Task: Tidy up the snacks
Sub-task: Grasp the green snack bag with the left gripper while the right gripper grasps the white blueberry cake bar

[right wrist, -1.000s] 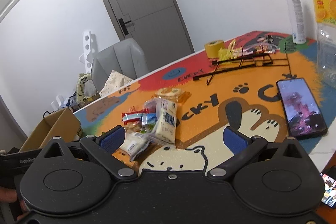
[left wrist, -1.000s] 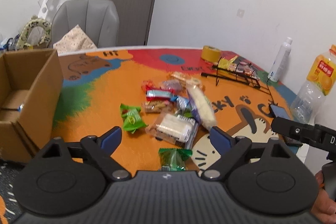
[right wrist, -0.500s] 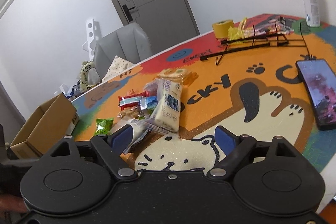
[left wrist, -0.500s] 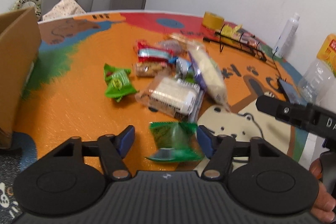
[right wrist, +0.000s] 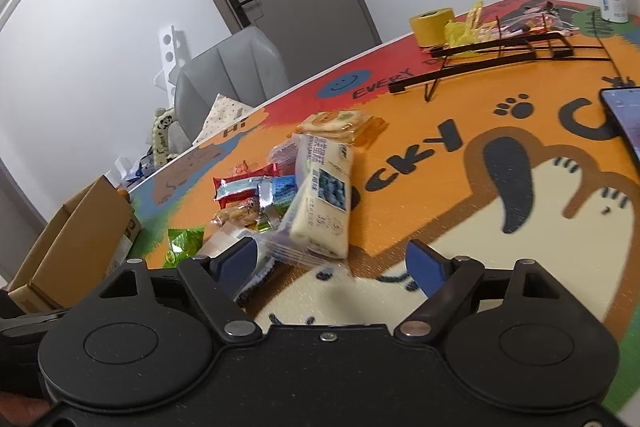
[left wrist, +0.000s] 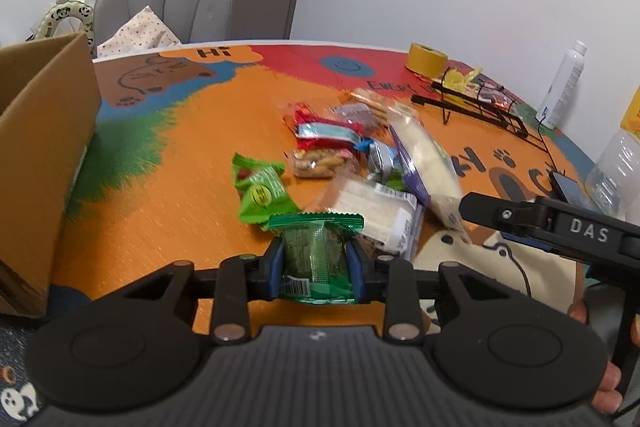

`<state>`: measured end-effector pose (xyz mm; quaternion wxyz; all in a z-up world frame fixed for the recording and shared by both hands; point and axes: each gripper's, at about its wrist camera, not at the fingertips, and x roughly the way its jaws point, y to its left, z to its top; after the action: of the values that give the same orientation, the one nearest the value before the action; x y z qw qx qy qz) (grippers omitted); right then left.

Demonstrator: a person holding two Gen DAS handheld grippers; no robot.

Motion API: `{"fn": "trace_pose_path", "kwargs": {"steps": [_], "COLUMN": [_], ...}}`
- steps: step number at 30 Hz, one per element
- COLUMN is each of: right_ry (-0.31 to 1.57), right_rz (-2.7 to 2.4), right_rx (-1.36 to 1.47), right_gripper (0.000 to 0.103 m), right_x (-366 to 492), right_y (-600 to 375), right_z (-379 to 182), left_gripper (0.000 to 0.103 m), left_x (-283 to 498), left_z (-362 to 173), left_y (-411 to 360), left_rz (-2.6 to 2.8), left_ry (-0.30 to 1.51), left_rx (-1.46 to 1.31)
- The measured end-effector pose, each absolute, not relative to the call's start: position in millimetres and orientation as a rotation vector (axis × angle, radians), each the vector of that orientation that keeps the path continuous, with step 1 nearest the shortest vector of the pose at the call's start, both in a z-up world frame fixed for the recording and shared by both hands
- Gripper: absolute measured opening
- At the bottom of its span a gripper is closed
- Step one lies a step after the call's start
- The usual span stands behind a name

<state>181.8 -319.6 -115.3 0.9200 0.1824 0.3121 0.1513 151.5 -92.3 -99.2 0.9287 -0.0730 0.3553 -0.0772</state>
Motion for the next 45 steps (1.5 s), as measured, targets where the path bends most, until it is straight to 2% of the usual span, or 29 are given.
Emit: {"fn": "trace_pose_path", "kwargs": {"steps": [9, 15, 17, 19, 20, 21, 41, 45], "right_ry": [0.686, 0.719, 0.739, 0.732, 0.732, 0.735, 0.766, 0.757], "right_rz": [0.313, 0.328, 0.328, 0.319, 0.317, 0.311, 0.284, 0.273], "right_rx": [0.389, 0.371, 0.360, 0.352, 0.347, 0.344, 0.354, 0.335], "right_gripper": [0.082, 0.073, 0.059, 0.053, 0.042, 0.037, 0.034, 0.042], "right_x": [211, 225, 226, 224, 222, 222, 181, 176], "right_y": [-310, -299, -295, -295, -295, -296, -319, -317], "right_z": [-111, -112, -115, -117, -116, -116, -110, -103], "left_gripper": [0.032, 0.032, 0.032, 0.032, 0.032, 0.032, 0.032, 0.032], "left_x": [160, 165, 165, 165, 164, 164, 149, 148], "left_z": [-89, -86, -86, -86, -86, -86, -91, -92], "left_y": [-81, -74, -73, -72, -72, -72, -74, -71], "left_rz": [-0.111, -0.088, -0.087, -0.088, -0.089, -0.089, -0.121, -0.120], "left_ry": [0.702, 0.689, 0.688, 0.688, 0.687, 0.688, 0.684, 0.687], "left_rx": [-0.166, -0.179, -0.180, -0.178, -0.177, -0.176, -0.186, -0.188]}}
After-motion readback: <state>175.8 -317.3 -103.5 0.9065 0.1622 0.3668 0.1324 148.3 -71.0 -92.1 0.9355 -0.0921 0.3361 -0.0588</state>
